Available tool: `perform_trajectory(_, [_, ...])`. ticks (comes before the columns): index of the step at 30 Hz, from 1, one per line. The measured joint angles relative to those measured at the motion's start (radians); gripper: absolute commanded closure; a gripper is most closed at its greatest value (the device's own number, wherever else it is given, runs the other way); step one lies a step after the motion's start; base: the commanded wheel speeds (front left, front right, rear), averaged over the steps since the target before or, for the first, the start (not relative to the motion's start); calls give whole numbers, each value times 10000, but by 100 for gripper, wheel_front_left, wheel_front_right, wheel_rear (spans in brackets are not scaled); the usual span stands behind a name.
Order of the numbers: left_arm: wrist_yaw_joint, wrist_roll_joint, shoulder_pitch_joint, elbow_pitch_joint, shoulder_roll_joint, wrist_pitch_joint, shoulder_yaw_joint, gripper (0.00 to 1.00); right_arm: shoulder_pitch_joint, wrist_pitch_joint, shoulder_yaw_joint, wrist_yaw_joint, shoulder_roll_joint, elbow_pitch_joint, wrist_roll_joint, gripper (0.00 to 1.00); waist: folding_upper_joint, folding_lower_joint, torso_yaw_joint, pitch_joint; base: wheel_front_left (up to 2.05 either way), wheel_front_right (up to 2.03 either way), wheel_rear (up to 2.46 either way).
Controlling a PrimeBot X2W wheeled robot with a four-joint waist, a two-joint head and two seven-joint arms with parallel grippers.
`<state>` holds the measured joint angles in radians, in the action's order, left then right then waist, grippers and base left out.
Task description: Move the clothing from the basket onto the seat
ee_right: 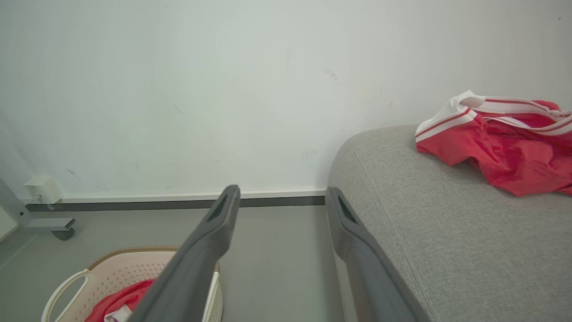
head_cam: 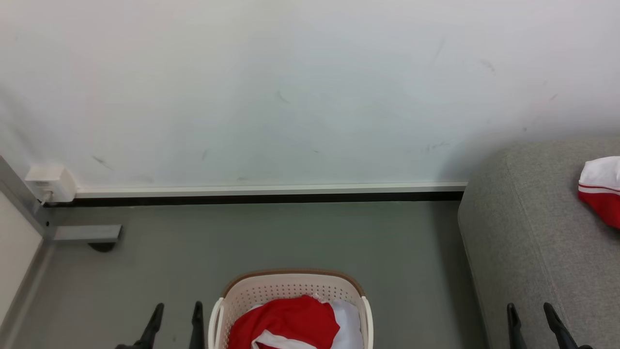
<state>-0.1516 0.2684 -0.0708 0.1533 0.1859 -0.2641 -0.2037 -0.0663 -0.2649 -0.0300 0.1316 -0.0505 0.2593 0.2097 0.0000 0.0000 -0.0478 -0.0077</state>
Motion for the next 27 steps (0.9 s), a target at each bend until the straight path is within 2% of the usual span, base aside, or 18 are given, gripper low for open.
perform_trajectory(9, [435, -349, 169, -73, -293, 0, 345, 0, 217, 2, -4, 0, 0, -104, 29, 0, 0, 0, -222, 347, 0, 0, 0])
perform_trajectory(16, [905, -892, 1803, 405, -286, 109, -132, 0, 1220, 0, 19, 0, -2, -731, 84, 0, 0, 2, -546, 1437, 0, 0, 0])
perform_trajectory(22, [1331, -1480, 3765, 1482, -119, 1682, -830, 0, 2116, 2, 82, 0, -4, -1233, 186, 0, 0, 3, -959, 2728, 0, 0, 0])
perform_trajectory(27, [1505, -1636, 5156, 2502, -180, 2936, -1085, 0, 2925, 0, 293, 0, -4, -1522, 316, 0, 0, 4, -1399, 3876, 0, 0, 0])
